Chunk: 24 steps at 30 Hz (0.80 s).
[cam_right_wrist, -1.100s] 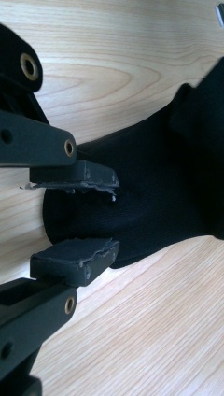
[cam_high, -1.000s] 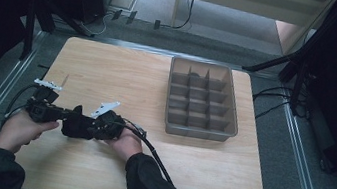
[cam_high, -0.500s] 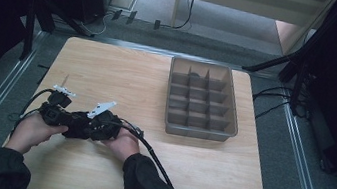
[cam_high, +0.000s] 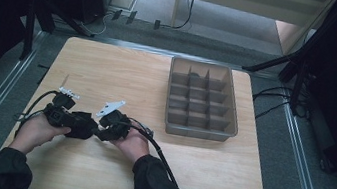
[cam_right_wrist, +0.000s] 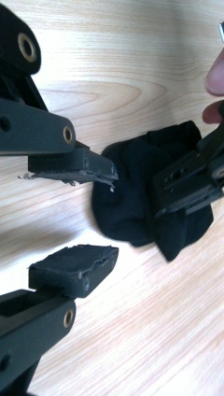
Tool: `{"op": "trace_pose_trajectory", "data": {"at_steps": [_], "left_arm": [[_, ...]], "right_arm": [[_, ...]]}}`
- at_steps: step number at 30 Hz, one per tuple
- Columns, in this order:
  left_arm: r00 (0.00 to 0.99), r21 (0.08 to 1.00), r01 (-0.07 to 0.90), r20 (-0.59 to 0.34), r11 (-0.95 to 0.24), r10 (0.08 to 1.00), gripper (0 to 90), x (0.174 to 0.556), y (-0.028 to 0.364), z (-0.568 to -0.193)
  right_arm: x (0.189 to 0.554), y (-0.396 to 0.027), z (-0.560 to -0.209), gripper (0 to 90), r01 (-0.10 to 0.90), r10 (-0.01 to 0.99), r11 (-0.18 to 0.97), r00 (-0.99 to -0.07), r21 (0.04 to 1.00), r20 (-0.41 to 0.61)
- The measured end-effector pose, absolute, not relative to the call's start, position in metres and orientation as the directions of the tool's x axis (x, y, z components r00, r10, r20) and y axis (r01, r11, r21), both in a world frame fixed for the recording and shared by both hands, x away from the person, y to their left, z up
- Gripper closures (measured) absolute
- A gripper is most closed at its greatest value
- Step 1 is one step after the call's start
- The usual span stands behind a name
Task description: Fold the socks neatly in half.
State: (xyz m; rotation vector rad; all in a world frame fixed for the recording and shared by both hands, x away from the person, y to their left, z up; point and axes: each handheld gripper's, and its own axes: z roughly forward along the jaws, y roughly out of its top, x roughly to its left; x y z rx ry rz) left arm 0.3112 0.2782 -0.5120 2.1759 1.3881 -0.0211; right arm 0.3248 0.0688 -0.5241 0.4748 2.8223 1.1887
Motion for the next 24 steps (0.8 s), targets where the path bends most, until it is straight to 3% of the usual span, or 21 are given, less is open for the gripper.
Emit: {"op": "trace_pose_trajectory", "data": {"at_steps": [6,11,17,24], "left_arm": [[0.459,0.441,0.852,-0.365,-0.284,0.81,64.8,0.311,0.281,-0.507],[0.446,0.471,0.849,-0.401,-0.238,0.8,58.9,0.309,0.286,-0.497],[0.442,0.498,0.84,-0.396,-0.216,0.804,56.6,0.305,0.293,-0.486],[0.405,0.534,0.83,-0.382,-0.159,0.831,64.2,0.298,0.316,-0.476]], "right_arm": [[0.329,0.056,-0.523,57.7,0.278,0.308,0.645,-0.947,0.712,0.091],[0.329,0.055,-0.524,60.2,0.275,0.305,0.649,-0.948,0.709,0.089],[0.328,0.058,-0.525,62.5,0.272,0.299,0.653,-0.95,0.707,0.089],[0.33,0.06,-0.518,67.9,0.273,0.294,0.642,-0.951,0.716,0.099]]}}
